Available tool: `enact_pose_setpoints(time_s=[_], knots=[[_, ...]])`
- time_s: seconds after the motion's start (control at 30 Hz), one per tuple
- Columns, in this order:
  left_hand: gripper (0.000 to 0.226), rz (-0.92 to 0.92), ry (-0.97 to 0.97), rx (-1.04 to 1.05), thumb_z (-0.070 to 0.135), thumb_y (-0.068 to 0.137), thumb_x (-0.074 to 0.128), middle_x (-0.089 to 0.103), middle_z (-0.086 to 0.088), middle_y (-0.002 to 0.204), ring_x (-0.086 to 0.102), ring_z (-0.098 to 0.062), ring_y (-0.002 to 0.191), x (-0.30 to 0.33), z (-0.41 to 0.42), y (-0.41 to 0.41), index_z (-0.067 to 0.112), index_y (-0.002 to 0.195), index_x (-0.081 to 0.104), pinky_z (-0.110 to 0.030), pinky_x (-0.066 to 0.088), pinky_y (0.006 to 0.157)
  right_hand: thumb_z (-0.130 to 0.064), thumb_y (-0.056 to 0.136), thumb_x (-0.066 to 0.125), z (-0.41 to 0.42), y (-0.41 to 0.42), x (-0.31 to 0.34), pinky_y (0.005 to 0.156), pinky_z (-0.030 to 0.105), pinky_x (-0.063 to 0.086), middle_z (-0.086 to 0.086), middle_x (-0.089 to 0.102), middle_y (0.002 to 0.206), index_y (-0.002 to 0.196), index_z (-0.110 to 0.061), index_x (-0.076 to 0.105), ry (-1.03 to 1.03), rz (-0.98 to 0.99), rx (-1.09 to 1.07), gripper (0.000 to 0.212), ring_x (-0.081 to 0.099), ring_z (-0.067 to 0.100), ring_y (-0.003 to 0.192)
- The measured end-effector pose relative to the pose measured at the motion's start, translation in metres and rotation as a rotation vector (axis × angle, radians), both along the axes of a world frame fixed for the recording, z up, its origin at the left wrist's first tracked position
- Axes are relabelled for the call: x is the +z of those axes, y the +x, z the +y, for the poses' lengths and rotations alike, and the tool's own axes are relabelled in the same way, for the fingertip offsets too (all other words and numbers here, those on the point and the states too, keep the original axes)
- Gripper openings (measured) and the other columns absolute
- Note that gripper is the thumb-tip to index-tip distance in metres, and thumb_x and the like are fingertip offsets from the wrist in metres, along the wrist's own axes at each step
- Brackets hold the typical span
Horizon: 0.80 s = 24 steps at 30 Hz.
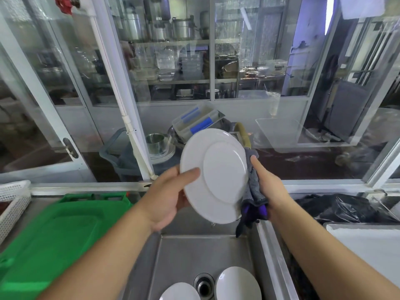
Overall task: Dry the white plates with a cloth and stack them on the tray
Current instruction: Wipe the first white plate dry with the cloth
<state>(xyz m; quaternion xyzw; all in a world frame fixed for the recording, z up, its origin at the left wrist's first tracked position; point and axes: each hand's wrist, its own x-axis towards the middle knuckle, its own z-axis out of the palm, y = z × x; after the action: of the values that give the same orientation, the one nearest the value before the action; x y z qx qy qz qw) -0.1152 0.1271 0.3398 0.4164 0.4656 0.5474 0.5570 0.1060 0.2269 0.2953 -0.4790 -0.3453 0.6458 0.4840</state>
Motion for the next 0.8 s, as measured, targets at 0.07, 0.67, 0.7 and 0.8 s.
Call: enact_pose_setpoints(time_s=[0.07, 0.67, 0.7, 0.8], knots=[[0.050, 0.055, -0.066, -0.041, 0.031, 0.079, 0.083, 0.076, -0.016, 0.121, 0.070, -0.037, 0.117, 0.013, 0.001, -0.009, 0.019, 0.125, 0.069, -0.057, 0.055, 0.103, -0.063, 0.083, 0.080, 0.005, 0.005, 0.010, 0.060, 0.031, 0.063, 0.004, 0.083, 0.097, 0.096, -0.022, 0.084, 0.127, -0.130, 0.030, 0.043, 0.081, 0.024, 0.086], [0.025, 0.365, 0.324, 0.299, 0.061, 0.088, 0.062, 0.073, 0.030, 0.118, 0.065, 0.009, 0.114, -0.033, 0.002, 0.038, 0.066, 0.112, 0.067, -0.014, 0.049, 0.090, -0.068, 0.096, 0.062, -0.028, -0.054, -0.005, 0.073, 0.044, 0.066, 0.008, 0.083, 0.099, 0.115, -0.018, 0.073, -0.191, 0.242, -0.007, 0.055, 0.081, 0.030, 0.085], [0.027, 0.312, 0.299, 0.308, 0.059, 0.087, 0.064, 0.074, 0.026, 0.118, 0.067, 0.004, 0.116, -0.037, 0.000, 0.040, 0.062, 0.113, 0.069, -0.020, 0.051, 0.093, -0.067, 0.095, 0.064, -0.029, -0.054, -0.006, 0.069, 0.043, 0.066, 0.008, 0.083, 0.099, 0.115, -0.018, 0.074, -0.185, 0.248, -0.015, 0.054, 0.081, 0.031, 0.085], [0.037, 0.097, 0.197, 0.236, 0.049, 0.077, 0.076, 0.078, 0.006, 0.120, 0.071, -0.017, 0.115, -0.037, -0.004, 0.038, 0.044, 0.114, 0.076, -0.041, 0.058, 0.092, -0.062, 0.094, 0.070, -0.025, -0.048, -0.004, 0.063, 0.042, 0.065, 0.010, 0.082, 0.096, 0.113, -0.013, 0.074, -0.168, 0.216, -0.058, 0.053, 0.081, 0.032, 0.082]])
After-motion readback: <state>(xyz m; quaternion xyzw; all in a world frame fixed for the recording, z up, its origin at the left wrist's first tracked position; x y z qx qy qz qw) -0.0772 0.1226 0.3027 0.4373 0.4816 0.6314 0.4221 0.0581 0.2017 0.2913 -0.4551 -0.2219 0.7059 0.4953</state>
